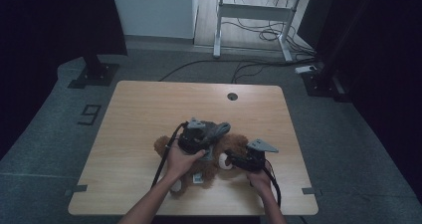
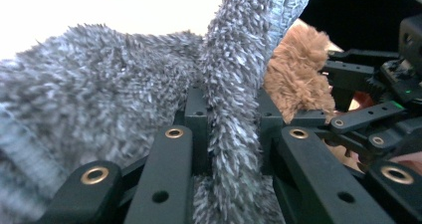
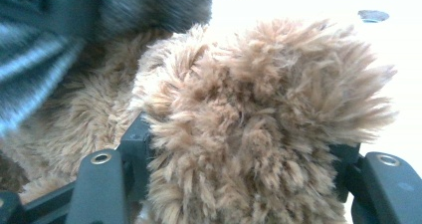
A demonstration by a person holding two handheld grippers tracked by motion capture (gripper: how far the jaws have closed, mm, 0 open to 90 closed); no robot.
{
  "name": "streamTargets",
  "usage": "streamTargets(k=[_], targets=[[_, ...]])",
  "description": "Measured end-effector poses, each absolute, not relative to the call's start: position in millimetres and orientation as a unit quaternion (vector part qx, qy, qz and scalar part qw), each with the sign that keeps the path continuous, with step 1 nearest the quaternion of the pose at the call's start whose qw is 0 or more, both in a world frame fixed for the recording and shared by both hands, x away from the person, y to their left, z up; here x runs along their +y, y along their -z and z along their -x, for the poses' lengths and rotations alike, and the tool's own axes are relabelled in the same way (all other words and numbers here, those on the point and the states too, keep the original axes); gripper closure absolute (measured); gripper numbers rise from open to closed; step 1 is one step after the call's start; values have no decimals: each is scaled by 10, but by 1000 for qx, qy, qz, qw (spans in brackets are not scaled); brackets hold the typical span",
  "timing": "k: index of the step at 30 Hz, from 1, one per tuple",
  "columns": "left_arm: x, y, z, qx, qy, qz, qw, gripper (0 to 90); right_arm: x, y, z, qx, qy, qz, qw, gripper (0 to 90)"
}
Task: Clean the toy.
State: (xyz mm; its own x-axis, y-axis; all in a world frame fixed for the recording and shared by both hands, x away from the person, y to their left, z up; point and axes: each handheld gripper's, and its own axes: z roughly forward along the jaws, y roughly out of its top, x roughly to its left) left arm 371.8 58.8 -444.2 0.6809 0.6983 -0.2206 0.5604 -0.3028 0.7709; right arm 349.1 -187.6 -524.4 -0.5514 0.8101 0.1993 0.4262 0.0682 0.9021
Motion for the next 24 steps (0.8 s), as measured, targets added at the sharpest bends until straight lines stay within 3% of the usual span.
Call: streamTargets(k=[6,13,19,24], targets=[[684,4340,-3663,392,-76,-796,456,748,-1873,5240,-3482,709,-523,-435,186,351],[248,4205,-3643,356,-73,-807,465,746,-1870,5241,-3478,708,-523,-436,186,351],[-161,4335,-3696,348,-47,-822,448,746,-1873,5245,-3482,708,-524,-434,189,352],[-181,4452,-3699,345,-74,-835,423,750,-1873,5246,-3481,708,-522,-437,186,352]])
